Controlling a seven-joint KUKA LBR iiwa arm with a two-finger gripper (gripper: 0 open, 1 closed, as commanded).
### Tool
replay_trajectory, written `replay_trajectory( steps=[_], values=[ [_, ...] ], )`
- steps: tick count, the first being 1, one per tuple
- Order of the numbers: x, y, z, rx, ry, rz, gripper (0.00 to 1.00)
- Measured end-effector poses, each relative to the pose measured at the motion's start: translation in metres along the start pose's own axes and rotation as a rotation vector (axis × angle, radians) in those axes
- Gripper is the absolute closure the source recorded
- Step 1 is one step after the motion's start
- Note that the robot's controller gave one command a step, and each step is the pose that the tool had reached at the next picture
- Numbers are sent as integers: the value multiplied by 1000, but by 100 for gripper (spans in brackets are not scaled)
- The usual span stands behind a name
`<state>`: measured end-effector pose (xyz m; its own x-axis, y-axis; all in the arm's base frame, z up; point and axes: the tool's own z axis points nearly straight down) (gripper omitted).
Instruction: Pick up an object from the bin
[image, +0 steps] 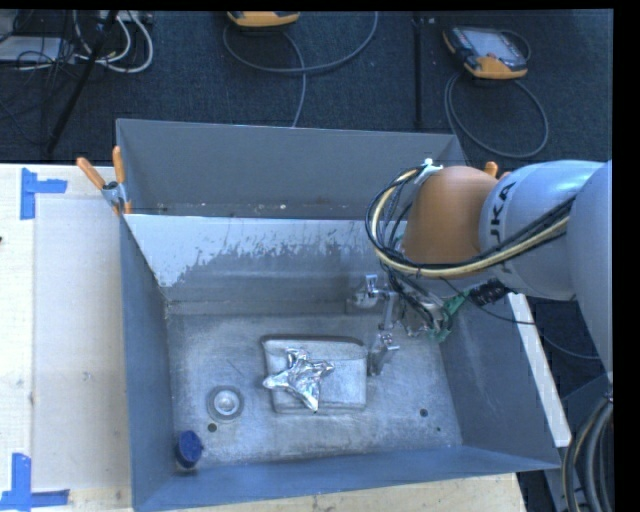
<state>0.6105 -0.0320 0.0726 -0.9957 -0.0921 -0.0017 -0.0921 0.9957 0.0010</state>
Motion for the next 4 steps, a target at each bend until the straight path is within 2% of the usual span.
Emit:
replay_trajectory(
  steps=[1, 2, 4],
  values=[
    [8, -12, -1, -2, -8, 91, 0],
    [7, -13, -2, 0, -6, 88, 100],
    [5, -13, -70, 2, -3, 80, 100]
  ],
)
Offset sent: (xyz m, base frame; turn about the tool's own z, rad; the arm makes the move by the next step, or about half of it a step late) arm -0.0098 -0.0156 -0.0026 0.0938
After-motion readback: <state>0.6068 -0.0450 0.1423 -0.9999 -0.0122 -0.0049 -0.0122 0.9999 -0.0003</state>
